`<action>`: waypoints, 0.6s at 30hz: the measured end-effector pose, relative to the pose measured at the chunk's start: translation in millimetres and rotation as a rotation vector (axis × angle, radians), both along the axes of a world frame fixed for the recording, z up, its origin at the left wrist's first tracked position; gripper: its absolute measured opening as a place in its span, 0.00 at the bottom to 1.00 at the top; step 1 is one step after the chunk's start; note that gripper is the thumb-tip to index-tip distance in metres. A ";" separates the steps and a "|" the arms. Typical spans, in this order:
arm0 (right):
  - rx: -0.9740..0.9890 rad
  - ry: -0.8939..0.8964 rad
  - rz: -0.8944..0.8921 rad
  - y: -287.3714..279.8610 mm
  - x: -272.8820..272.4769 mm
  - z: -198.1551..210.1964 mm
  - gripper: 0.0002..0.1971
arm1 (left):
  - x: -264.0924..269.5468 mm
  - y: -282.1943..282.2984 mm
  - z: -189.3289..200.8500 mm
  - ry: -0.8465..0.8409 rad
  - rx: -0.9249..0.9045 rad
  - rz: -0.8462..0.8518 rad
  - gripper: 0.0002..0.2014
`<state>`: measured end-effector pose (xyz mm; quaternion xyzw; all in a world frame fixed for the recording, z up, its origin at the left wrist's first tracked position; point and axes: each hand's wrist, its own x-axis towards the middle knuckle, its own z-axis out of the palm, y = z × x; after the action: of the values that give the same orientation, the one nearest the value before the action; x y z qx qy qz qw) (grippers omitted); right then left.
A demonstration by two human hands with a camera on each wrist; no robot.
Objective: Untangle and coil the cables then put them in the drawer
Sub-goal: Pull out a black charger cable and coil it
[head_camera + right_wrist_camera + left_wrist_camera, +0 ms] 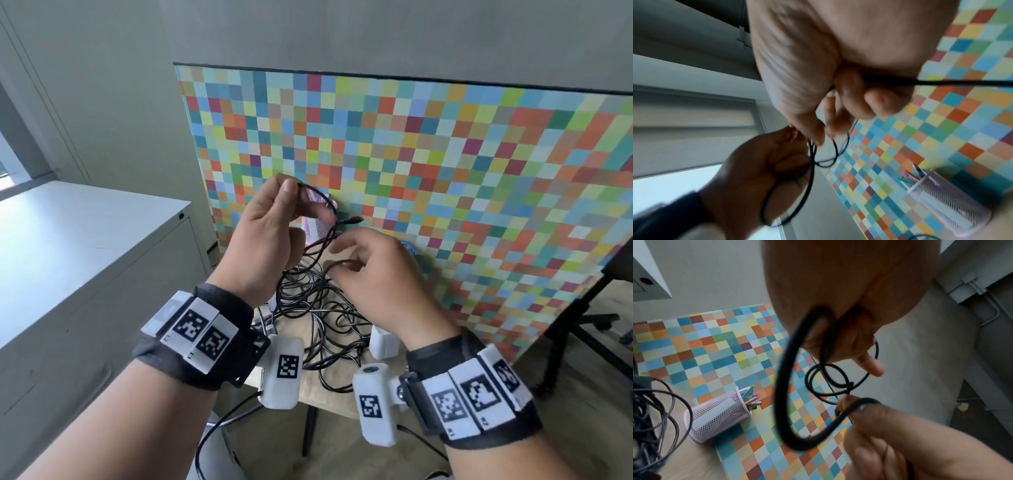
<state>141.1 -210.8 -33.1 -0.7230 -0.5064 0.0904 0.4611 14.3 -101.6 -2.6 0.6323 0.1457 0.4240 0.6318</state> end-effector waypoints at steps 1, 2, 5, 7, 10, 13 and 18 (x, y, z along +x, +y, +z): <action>0.053 0.016 -0.010 1.4 -3.5 -0.2 0.08 | -1.1 -1.4 1.5 -0.016 -0.021 -0.006 0.16; 0.089 0.050 -0.009 2.7 -6.2 -0.7 0.07 | -2.0 -2.6 2.3 -0.028 -0.032 -0.011 0.16; 0.199 0.348 0.052 4.1 -12.3 3.1 0.07 | -3.8 -4.1 1.5 -0.041 -0.040 -0.022 0.15; 0.264 0.530 0.104 4.3 -14.0 6.6 0.09 | -4.3 -5.5 0.1 -0.041 -0.046 -0.025 0.15; 0.274 0.500 0.098 8.4 -16.5 6.2 0.12 | -4.4 -11.4 0.6 -0.058 -0.072 -0.066 0.14; 0.257 0.378 0.070 16.6 -21.1 1.0 0.18 | -4.2 -15.4 1.5 -0.074 -0.102 -0.106 0.13; 0.413 0.349 -0.041 12.4 -12.4 -3.5 0.09 | -8.0 -7.3 -1.3 -0.040 -0.129 -0.012 0.12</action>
<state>128.7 -198.4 -36.5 -0.5972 -0.4124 0.0989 0.6808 6.3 -108.8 -3.9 0.5827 0.1562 0.4226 0.6764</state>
